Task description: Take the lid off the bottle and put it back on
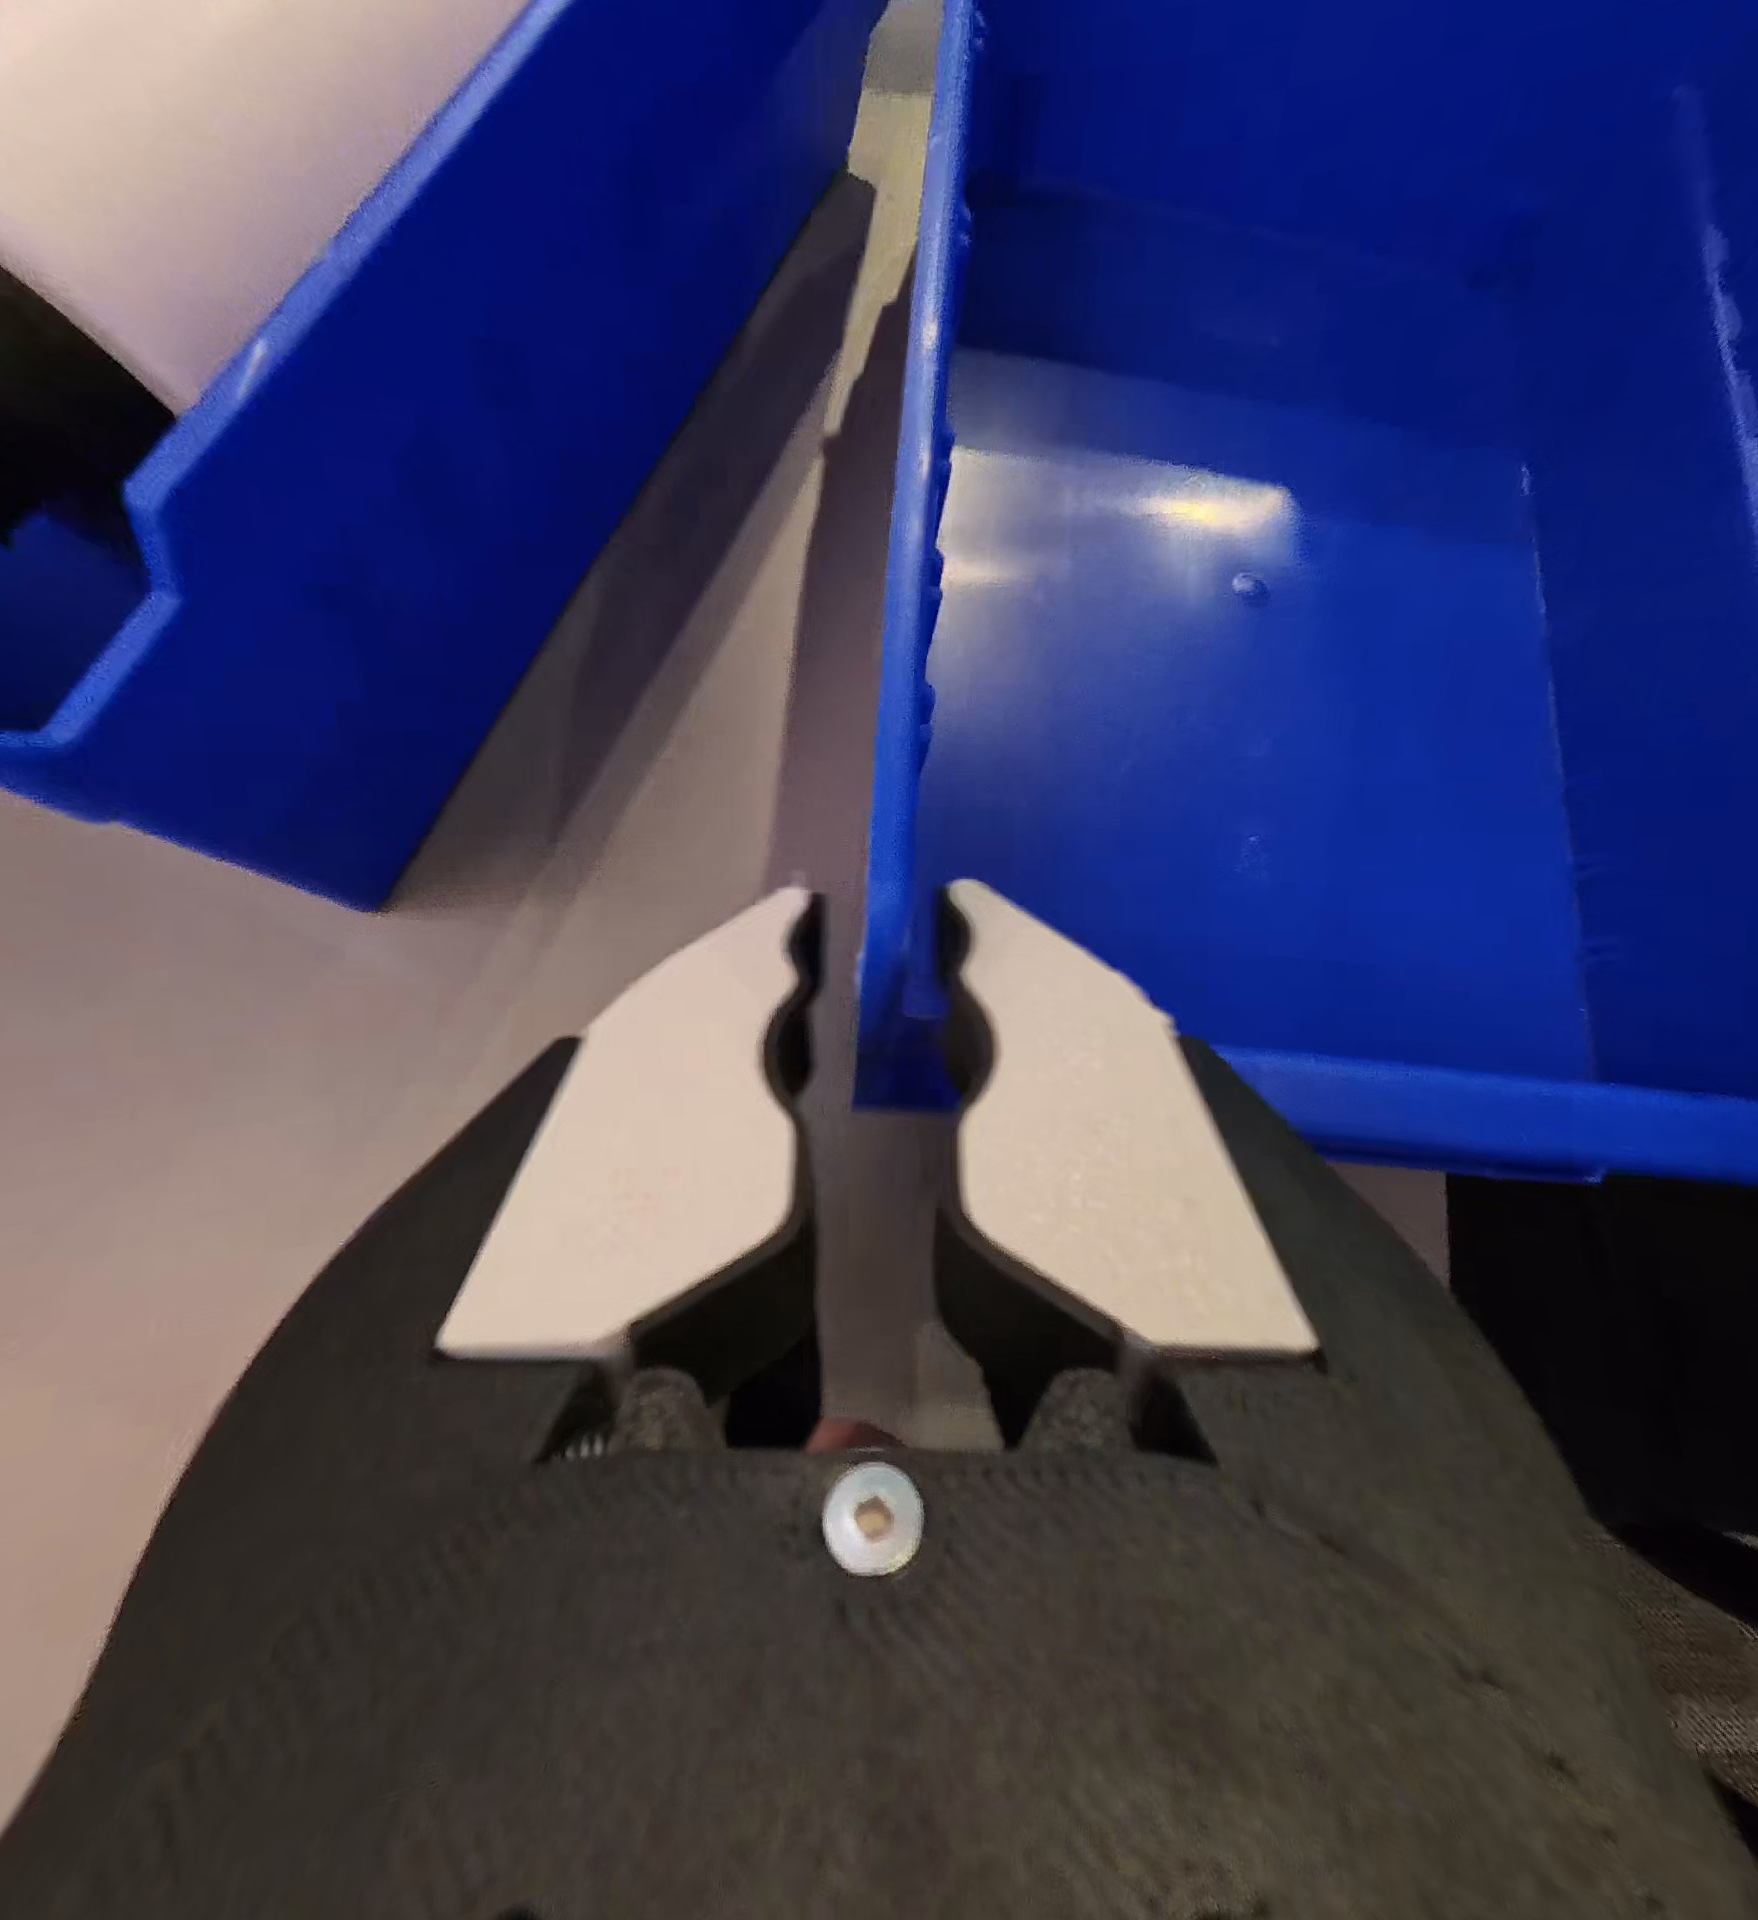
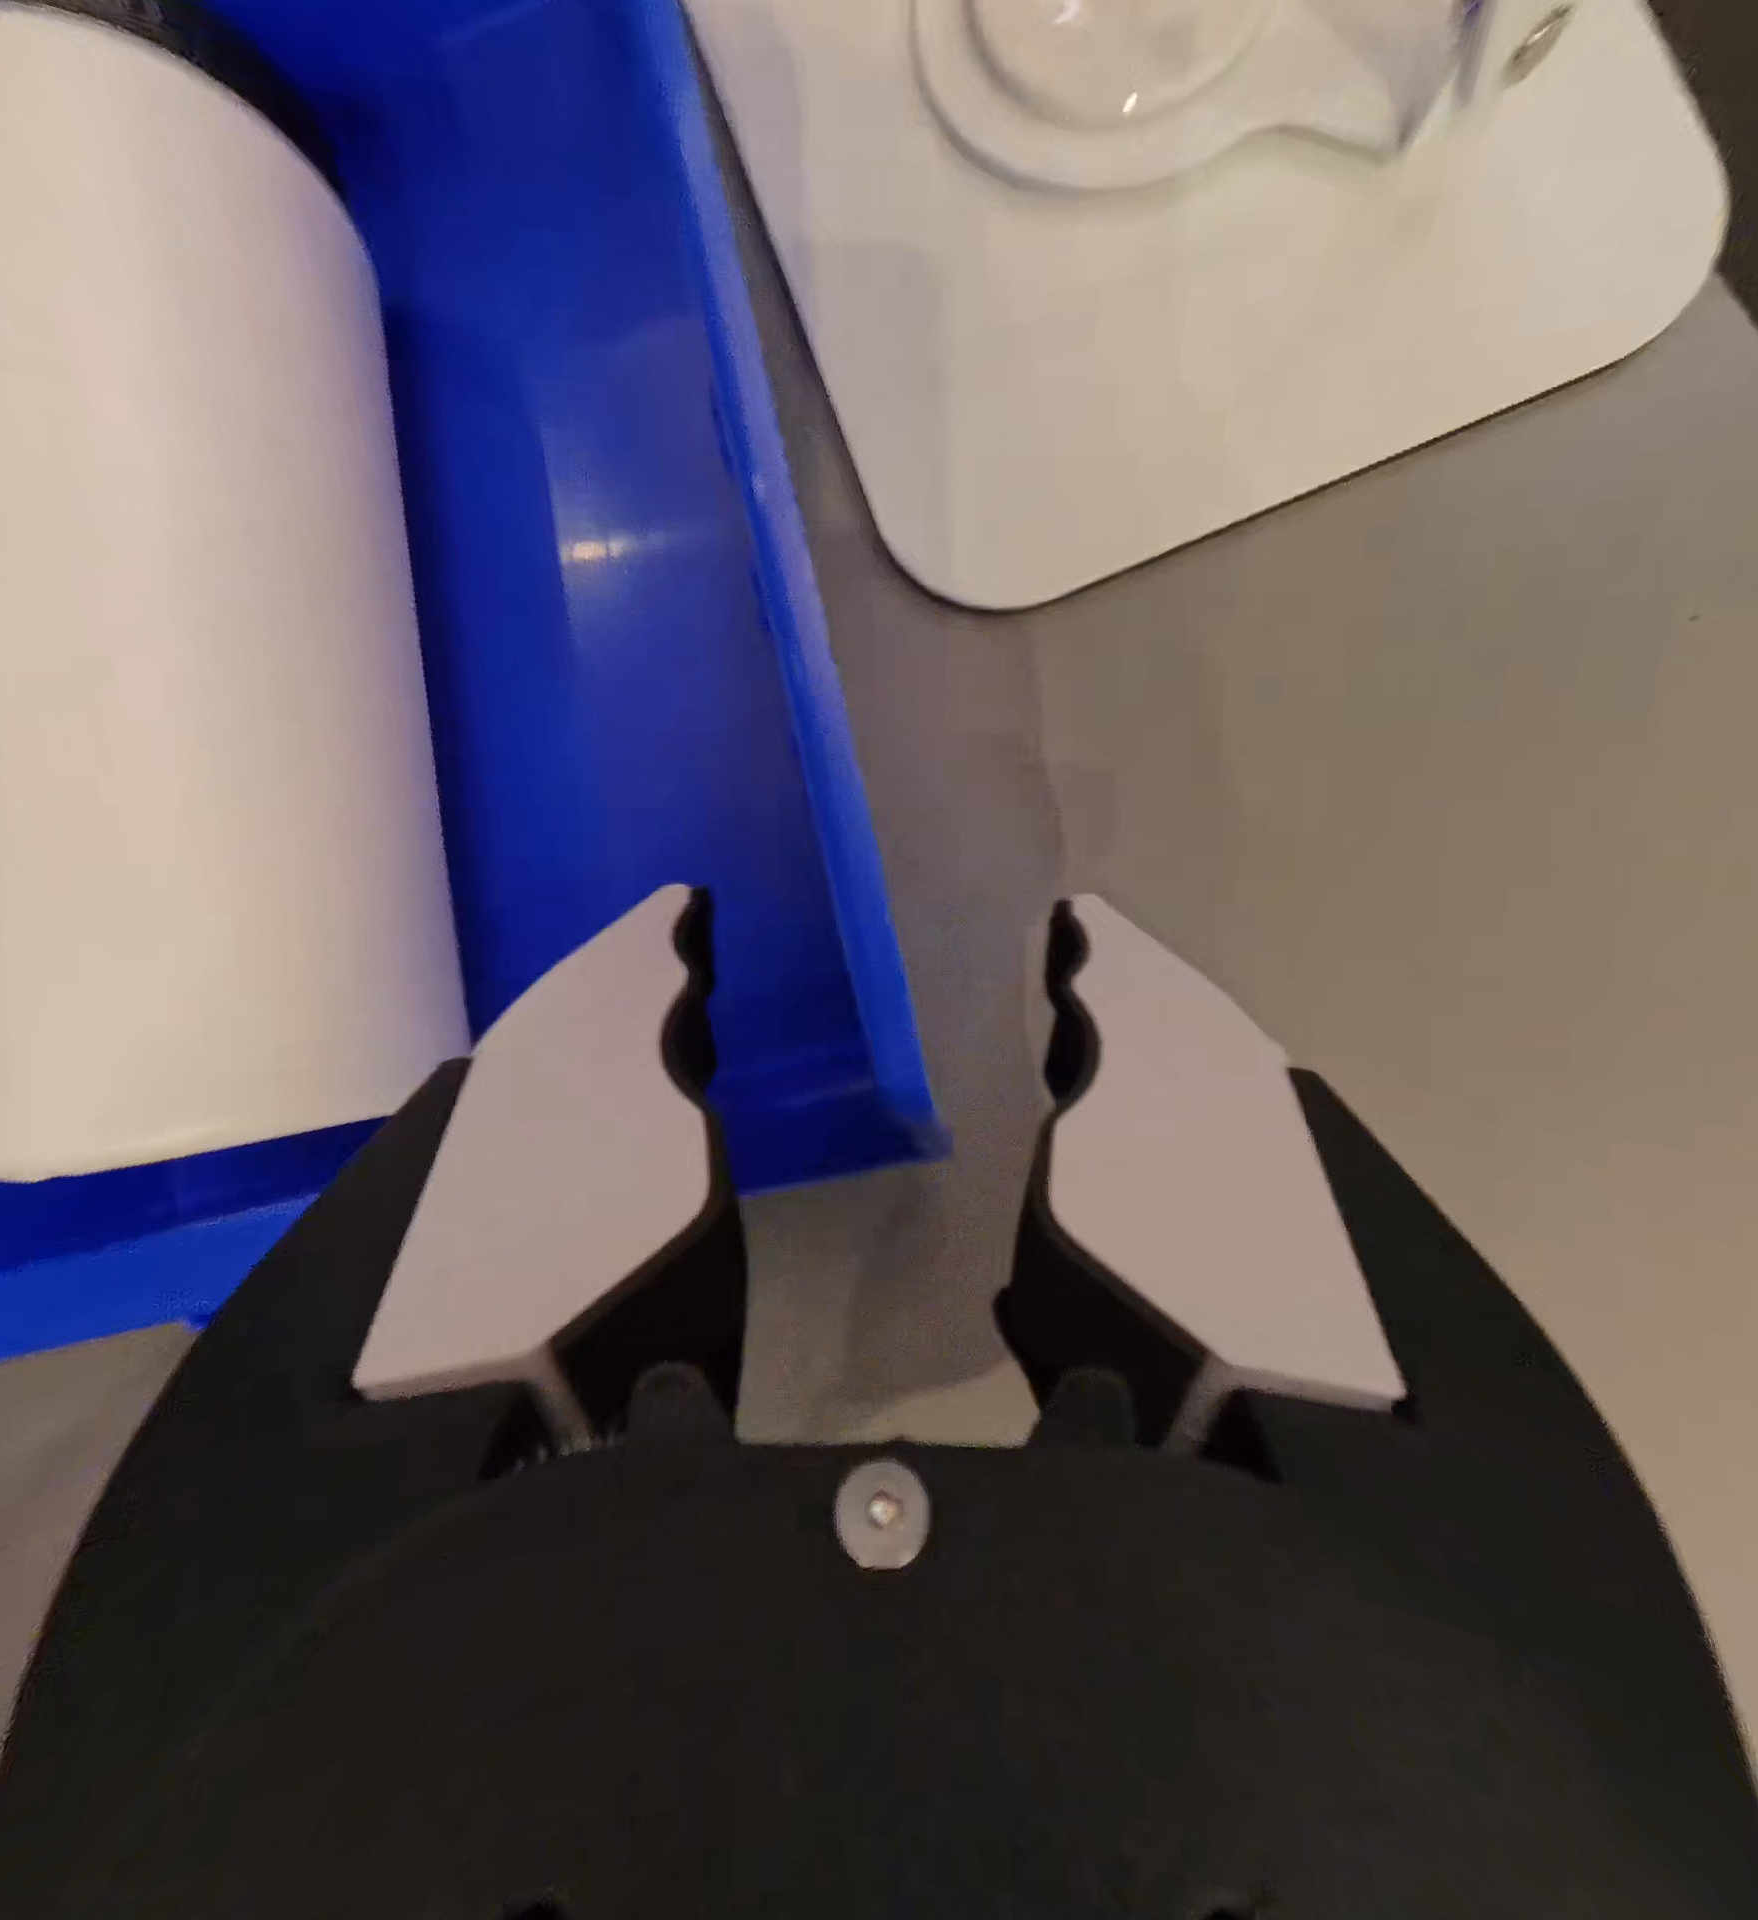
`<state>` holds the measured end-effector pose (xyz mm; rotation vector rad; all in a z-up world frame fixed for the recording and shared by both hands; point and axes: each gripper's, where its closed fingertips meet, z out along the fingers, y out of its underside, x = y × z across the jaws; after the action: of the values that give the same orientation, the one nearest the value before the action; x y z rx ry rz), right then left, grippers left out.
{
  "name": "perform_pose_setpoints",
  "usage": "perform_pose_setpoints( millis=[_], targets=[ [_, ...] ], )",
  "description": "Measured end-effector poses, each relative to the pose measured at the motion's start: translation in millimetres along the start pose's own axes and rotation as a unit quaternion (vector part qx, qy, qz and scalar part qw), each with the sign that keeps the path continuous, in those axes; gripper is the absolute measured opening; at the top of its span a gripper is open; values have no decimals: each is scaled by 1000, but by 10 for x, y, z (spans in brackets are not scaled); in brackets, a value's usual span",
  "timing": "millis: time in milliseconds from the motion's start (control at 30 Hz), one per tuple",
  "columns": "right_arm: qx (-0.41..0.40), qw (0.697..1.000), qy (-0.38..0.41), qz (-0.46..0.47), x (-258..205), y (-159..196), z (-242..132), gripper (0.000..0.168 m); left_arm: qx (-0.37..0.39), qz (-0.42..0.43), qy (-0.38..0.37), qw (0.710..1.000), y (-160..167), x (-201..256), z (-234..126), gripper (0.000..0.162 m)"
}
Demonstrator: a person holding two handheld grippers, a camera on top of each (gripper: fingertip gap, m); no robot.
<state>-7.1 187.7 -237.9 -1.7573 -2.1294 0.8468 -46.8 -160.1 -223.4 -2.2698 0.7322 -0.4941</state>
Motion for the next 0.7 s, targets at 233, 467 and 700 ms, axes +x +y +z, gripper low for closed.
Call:
perform_pose_setpoints(
  millis=[233, 467, 700],
  targets=[
    [43, 997, -11, 64, -552, 167, -801, 67, 134, -63, -71, 986, -356, -328, -832, 52],
    [-18, 990, -108, 92, -2039, 701, -977, 77, 110, -151, -234, 954, -810, -1252, -830, 73],
    [-62, 983, -142, 96, -2649, 874, -659, 65, -19, -195, -214, 957, -776, -1704, -156, 74]
  ],
)
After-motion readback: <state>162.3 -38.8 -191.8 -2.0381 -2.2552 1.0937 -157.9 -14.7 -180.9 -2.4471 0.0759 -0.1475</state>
